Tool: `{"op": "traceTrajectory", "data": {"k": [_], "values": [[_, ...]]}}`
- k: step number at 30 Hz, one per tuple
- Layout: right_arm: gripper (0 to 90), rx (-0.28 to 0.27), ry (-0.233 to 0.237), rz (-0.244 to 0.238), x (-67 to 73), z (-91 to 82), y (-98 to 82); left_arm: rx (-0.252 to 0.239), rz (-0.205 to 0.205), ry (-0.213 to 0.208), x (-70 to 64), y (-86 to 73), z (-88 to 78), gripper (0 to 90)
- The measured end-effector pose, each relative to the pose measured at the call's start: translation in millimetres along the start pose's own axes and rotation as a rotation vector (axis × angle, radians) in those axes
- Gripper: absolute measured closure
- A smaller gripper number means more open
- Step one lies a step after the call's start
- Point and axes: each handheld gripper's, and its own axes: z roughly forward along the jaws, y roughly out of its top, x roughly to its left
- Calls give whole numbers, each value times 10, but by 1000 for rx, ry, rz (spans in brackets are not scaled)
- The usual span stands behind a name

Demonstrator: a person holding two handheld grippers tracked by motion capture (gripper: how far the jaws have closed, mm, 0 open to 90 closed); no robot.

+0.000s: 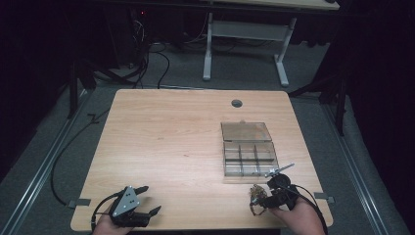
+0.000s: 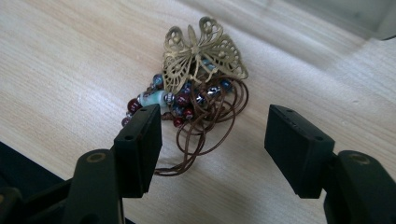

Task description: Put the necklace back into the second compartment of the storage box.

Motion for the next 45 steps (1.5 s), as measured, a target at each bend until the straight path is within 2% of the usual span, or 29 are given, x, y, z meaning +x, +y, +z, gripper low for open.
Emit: {"op": "traceTrajectory", "data": {"k": [4, 7, 15, 21, 26, 27, 34, 45], "values": [[424, 25, -18, -43, 41, 50, 4, 1, 3, -2, -2, 0, 0, 211], [461, 28, -7, -51, 66, 84, 13, 4, 4, -4, -2, 2, 1, 212], [548, 31, -24, -77, 93, 147, 84, 7, 5, -2, -3, 3, 4, 212], [751, 28, -36, -108, 138, 156, 121, 9, 6, -2, -4, 3, 5, 212], [803, 34, -40, -131, 160, 151, 132, 8, 7, -3, -5, 2, 4, 212], [837, 31, -39, -133, 160, 139, 133, 8, 7, -2, -5, 2, 4, 212], [846, 32, -38, -135, 126, -18, 158, 10, 7, -5, -5, 3, 5, 213], [845, 27, -36, -113, 72, -236, 213, 11, 8, -6, -5, 3, 6, 213]]}}
